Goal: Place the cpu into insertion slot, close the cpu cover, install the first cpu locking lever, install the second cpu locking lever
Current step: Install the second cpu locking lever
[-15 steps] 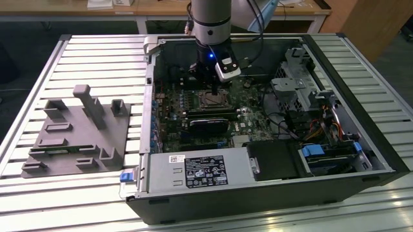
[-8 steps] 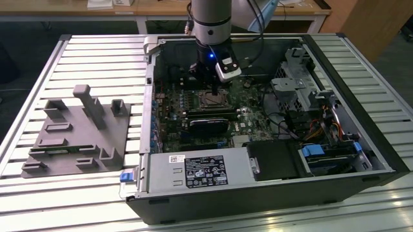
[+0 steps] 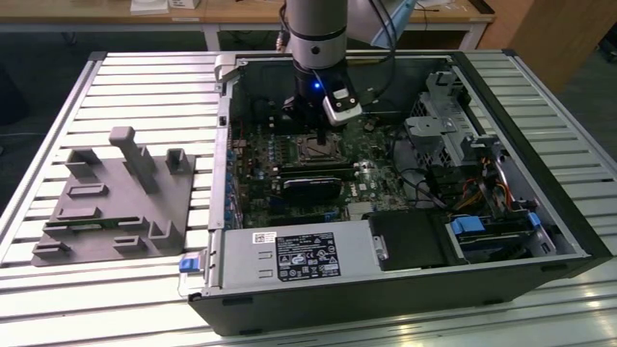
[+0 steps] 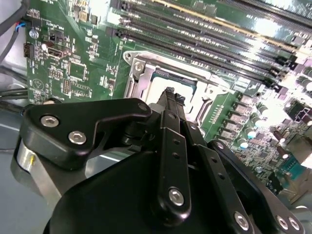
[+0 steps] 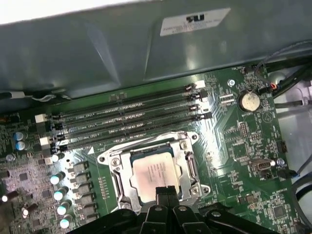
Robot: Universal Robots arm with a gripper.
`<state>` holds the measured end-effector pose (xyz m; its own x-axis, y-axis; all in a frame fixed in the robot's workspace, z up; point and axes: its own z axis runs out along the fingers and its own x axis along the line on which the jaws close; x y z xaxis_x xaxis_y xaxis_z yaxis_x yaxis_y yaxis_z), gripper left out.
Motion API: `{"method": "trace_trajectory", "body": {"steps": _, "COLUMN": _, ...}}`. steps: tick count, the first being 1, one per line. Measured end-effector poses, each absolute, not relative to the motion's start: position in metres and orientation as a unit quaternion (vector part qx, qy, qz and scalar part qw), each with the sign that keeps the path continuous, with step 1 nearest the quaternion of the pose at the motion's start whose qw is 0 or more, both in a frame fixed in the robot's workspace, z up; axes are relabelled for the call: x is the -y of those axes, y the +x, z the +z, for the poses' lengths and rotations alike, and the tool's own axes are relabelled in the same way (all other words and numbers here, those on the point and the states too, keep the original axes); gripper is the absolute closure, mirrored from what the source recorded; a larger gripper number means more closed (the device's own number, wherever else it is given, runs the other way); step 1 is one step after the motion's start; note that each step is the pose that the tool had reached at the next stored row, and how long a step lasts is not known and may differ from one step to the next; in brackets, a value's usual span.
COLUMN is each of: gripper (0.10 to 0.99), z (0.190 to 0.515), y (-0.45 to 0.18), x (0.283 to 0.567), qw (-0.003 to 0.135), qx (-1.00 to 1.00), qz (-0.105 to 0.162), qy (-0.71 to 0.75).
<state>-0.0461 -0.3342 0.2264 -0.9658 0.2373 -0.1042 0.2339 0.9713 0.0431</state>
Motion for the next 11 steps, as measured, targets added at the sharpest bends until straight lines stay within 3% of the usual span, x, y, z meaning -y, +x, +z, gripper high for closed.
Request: {"method": "trace_trajectory", "body": {"steps": 11, "gripper": 0.98, "z": 0.2301, "y": -0.046, "x": 0.3392, "qw": 0.054, "qx": -0.991, "qz": 0.015, "qy": 0.119}}
